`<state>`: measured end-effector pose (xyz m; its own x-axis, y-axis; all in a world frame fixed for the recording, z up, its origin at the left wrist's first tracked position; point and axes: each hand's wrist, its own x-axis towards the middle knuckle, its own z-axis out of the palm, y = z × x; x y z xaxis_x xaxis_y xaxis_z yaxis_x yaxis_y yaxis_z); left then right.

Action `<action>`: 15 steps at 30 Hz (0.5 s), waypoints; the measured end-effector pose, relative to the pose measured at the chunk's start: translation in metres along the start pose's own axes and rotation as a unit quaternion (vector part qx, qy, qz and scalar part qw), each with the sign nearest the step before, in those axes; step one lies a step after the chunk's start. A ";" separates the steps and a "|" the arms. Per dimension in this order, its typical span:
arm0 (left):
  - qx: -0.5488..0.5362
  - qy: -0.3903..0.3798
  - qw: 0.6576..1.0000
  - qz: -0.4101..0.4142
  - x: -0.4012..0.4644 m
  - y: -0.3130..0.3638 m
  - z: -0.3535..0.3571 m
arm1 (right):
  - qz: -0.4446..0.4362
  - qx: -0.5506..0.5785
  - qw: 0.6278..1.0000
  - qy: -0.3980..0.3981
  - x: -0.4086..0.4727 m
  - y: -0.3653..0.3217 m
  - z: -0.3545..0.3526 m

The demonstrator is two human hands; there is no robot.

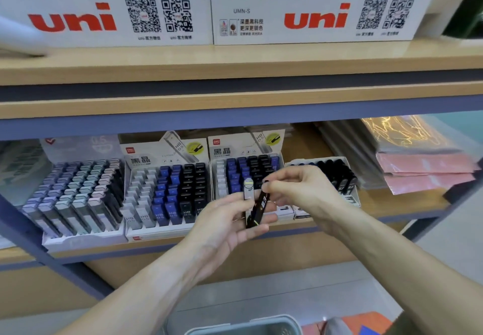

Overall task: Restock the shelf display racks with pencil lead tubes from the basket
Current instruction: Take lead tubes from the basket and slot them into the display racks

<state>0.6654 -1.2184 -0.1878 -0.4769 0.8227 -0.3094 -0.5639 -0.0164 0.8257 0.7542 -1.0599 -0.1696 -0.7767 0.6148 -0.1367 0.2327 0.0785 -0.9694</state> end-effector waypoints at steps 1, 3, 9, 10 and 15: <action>-0.008 -0.002 1.000 -0.002 0.003 -0.001 0.005 | 0.003 0.016 1.000 0.002 -0.002 0.000 -0.008; -0.008 -0.003 1.000 -0.003 0.009 -0.006 0.015 | 0.002 0.049 0.999 -0.003 -0.007 0.000 -0.024; 0.013 -0.030 0.999 -0.029 0.024 -0.025 0.043 | -0.024 0.032 0.999 0.007 -0.020 0.002 -0.070; 0.011 -0.029 0.999 -0.034 0.026 -0.028 0.047 | -0.021 0.026 0.999 0.012 -0.022 0.004 -0.076; 0.007 -0.030 0.999 -0.027 0.032 -0.037 0.062 | -0.001 0.000 0.999 0.041 -0.027 0.016 -0.100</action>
<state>0.7125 -1.1566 -0.1989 -0.4045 0.8551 -0.3243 -0.5772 0.0364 0.8158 0.8369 -0.9968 -0.1608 -0.7262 0.6772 -0.1182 0.2317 0.0791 -0.9696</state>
